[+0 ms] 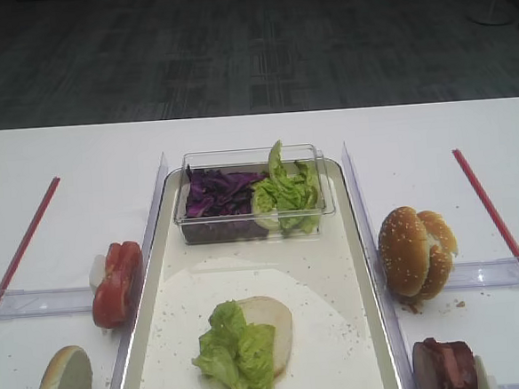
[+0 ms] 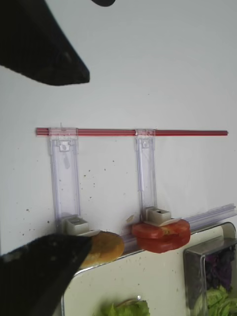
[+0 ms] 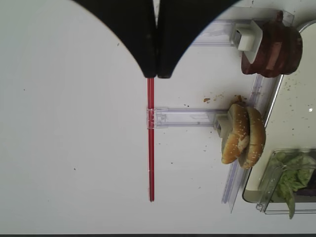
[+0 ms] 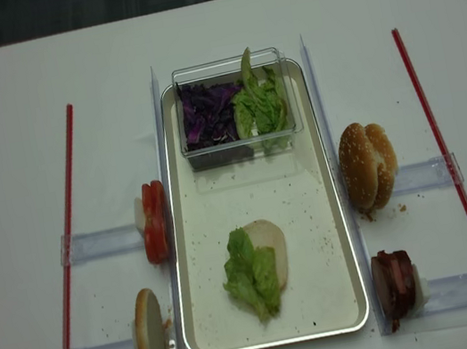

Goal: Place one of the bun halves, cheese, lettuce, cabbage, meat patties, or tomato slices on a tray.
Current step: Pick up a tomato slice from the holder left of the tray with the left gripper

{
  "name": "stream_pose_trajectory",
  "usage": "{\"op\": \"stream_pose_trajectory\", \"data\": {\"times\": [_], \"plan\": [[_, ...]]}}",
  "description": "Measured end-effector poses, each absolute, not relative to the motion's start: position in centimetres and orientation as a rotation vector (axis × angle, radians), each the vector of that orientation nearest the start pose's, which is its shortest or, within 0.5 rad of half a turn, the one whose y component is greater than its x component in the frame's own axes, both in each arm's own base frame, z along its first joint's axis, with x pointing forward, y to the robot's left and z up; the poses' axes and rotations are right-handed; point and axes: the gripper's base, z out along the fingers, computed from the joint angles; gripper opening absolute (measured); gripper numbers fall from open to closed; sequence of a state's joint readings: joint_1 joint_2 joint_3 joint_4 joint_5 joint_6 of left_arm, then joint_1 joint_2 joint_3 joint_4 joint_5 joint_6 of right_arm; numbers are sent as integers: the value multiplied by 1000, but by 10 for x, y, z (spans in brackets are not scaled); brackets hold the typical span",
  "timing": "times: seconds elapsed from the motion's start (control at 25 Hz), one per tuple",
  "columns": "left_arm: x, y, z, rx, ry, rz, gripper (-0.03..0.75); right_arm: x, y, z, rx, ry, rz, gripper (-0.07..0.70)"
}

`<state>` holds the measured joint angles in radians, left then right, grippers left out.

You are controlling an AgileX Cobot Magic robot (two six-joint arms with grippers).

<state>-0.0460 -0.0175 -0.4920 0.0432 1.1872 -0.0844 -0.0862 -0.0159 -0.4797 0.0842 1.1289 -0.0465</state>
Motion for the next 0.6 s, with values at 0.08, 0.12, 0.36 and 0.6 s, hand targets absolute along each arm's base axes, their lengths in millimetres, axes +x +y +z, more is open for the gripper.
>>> {"op": "stream_pose_trajectory", "data": {"times": [0.08,0.12,0.36,0.6], "plan": [[-12,4,265,-47,2160,-23,565,-8,8,266,35,2114,23,364],[-12,4,265,-47,2160,-23,565,-8,8,266,35,2114,23,364],[-12,4,265,-47,2160,-23,565,-8,8,266,35,2114,23,364],[-2,4,265,-47,2240,-17,565,-8,8,266,35,2114,23,364]]}}
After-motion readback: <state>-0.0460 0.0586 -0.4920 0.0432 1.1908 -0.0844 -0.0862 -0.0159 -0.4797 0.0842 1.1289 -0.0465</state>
